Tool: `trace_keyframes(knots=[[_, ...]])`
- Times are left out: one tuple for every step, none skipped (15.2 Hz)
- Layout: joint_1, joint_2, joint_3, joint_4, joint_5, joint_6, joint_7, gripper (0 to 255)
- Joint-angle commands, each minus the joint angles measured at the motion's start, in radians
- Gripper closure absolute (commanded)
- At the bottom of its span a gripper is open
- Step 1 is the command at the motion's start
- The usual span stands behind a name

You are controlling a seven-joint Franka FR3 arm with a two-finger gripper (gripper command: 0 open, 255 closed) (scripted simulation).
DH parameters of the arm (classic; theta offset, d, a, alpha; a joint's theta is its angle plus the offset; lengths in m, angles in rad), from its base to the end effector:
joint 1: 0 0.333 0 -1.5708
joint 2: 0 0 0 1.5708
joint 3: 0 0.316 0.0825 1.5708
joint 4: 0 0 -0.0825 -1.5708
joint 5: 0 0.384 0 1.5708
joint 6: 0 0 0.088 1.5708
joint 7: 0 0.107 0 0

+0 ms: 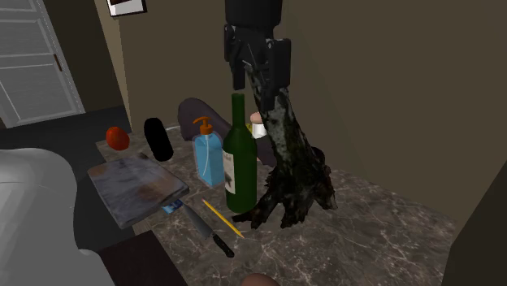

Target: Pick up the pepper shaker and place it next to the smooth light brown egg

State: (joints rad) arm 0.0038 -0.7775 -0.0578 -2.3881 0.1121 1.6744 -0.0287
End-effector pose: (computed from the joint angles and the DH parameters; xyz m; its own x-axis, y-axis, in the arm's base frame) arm 0.3188 -0.0112 0.5826 0.9975 -0.0230 0.0661 -0.0129 -0.9886 -0.1501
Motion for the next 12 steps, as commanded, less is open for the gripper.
trace_keyframes(knots=[[0.000, 0.000, 0.000, 0.000, 0.000, 0.000, 0.000, 0], [0.007, 0.017, 0.018, -0.004, 0.013, 0.022, 0.019, 0], [0.014, 0.035, 0.036, -0.006, 0.025, 0.045, 0.039, 0], [0.021, 0.055, 0.054, -0.007, 0.037, 0.068, 0.058, 0], [0.027, 0.076, 0.072, -0.006, 0.048, 0.090, 0.076, 0], [0.034, 0.098, 0.089, -0.005, 0.059, 0.113, 0.095, 0], [0.040, 0.121, 0.107, -0.002, 0.069, 0.135, 0.114, 0], [0.046, 0.145, 0.124, 0.003, 0.078, 0.157, 0.132, 0], [0.052, 0.170, 0.141, 0.009, 0.086, 0.179, 0.151, 0], [0.057, 0.197, 0.158, 0.016, 0.094, 0.201, 0.169, 0], [0.062, 0.224, 0.174, 0.024, 0.101, 0.223, 0.187, 0], [0.068, 0.252, 0.190, 0.034, 0.106, 0.244, 0.206, 0]])
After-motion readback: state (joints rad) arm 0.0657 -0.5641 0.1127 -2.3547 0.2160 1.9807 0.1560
